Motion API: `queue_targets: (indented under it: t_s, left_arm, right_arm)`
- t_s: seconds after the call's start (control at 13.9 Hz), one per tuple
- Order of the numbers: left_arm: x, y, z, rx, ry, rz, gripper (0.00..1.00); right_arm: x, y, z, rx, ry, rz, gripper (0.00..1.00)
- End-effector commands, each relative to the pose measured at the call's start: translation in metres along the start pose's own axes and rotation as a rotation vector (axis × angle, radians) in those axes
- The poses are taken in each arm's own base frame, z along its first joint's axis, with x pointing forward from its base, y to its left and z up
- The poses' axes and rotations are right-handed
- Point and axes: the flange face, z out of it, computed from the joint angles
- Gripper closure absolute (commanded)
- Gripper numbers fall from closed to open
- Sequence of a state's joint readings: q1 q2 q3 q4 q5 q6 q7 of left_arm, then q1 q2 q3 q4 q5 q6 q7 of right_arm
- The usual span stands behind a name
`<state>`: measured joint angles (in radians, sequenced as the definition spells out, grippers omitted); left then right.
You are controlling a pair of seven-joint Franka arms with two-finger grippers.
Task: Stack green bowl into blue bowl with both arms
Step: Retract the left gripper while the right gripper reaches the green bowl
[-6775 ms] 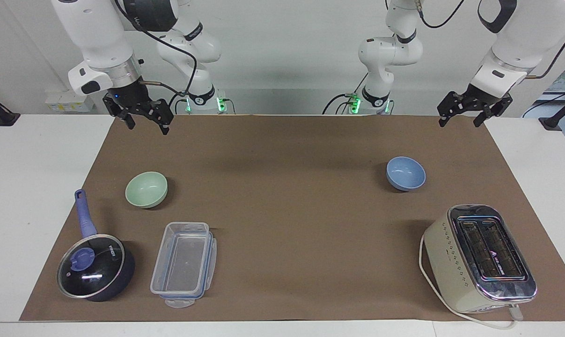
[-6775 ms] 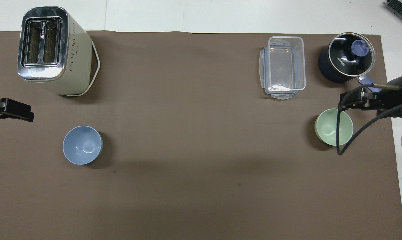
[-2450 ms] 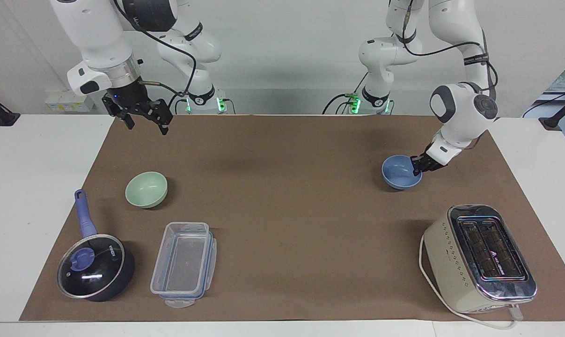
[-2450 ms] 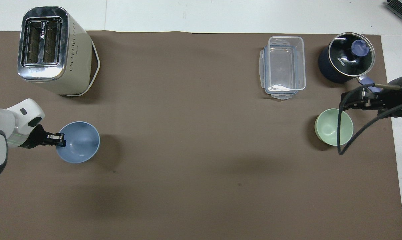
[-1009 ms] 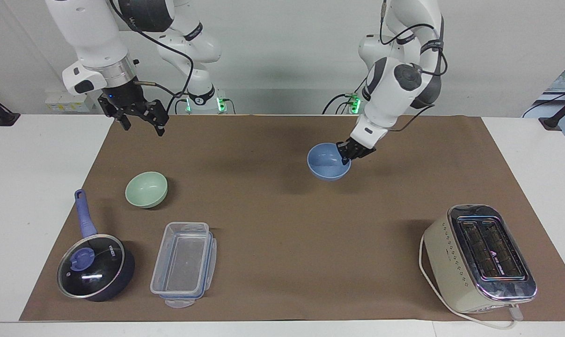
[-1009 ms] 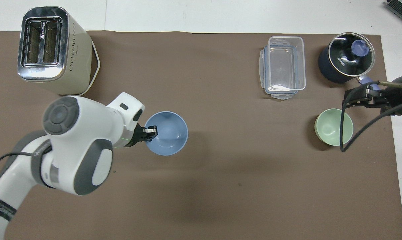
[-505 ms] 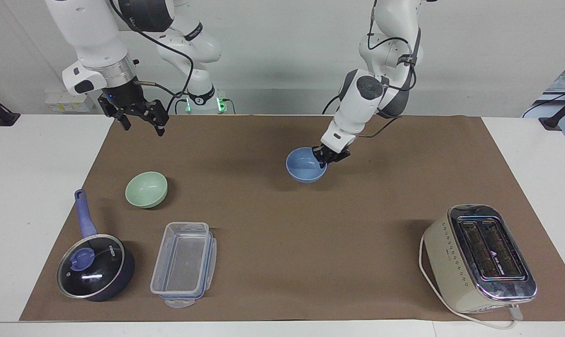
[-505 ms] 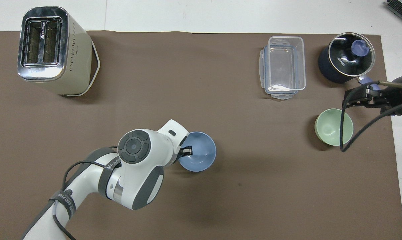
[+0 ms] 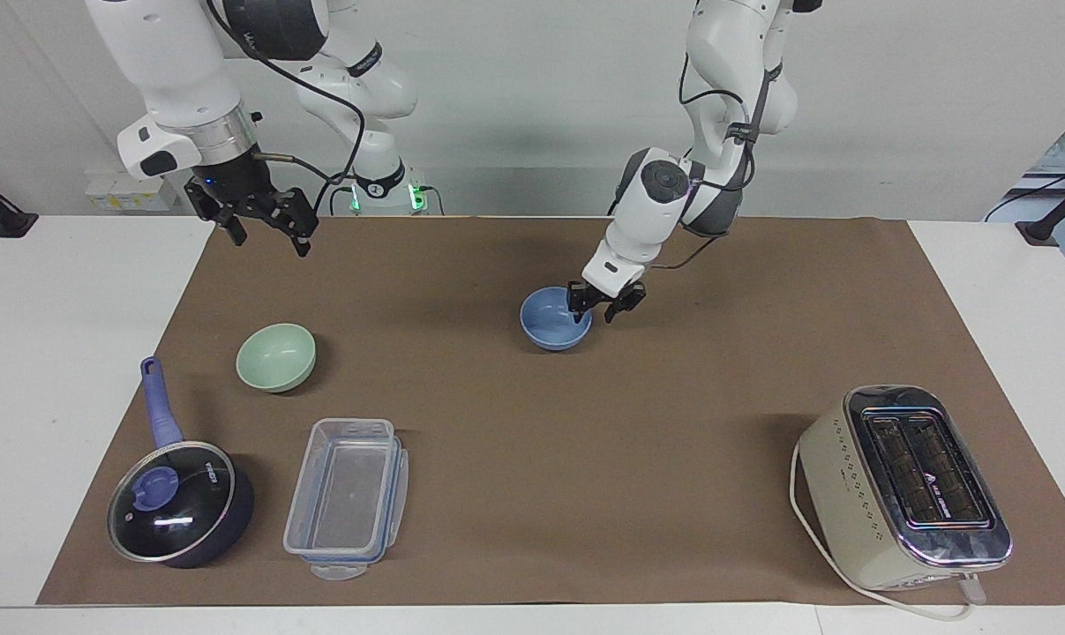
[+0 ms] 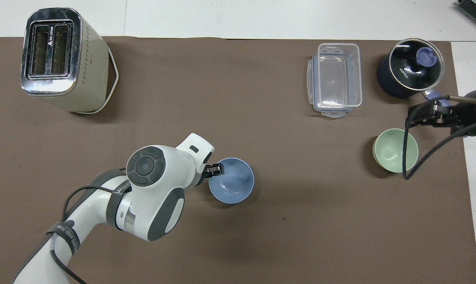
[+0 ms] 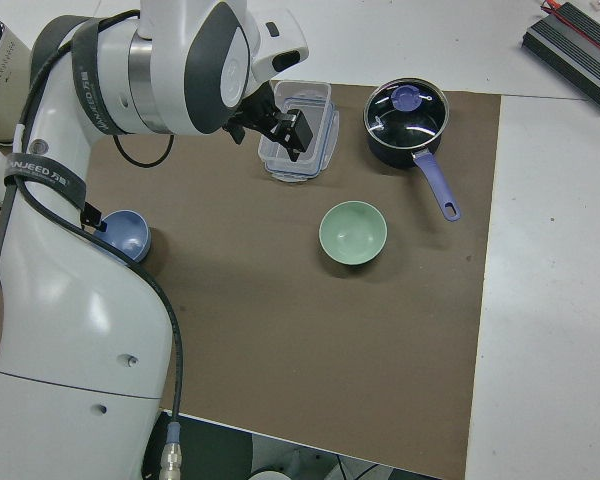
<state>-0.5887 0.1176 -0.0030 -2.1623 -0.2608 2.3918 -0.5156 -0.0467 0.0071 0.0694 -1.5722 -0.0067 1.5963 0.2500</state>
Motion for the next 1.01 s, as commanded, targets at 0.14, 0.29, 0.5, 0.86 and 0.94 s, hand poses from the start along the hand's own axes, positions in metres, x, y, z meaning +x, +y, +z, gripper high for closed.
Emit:
queue_targets:
  t_s: [0.14,0.29,0.5,0.86,0.94]
  left_arm:
    - [0.048,-0.038,-0.041,-0.023,0.041,-0.023,0.0]
    - [0.073,-0.072,-0.065,-0.015,0.026,-0.019,0.0]
    - [0.105,-0.118,-0.1,0.032,0.036,0.049,0.0]
    - [0.142,-0.215,-0.162,0.053,-0.004,0.162,0.0]
    - [0.147,-0.233,-0.174,0.053,-0.004,0.168,0.0]
  right_arm:
    - [0.006,0.014,0.004,0.008,0.05,-0.036,0.0]
    - [0.013,0.021,0.016,0.009,0.059,-0.044,0.0]
    - [0.028,0.034,0.064,0.007,0.051,-0.089,0.0]
    - [0.049,0.054,0.158,0.009,0.051,-0.149,0.0]
    - [0.051,0.067,0.173,0.008,0.054,-0.165,0.0]
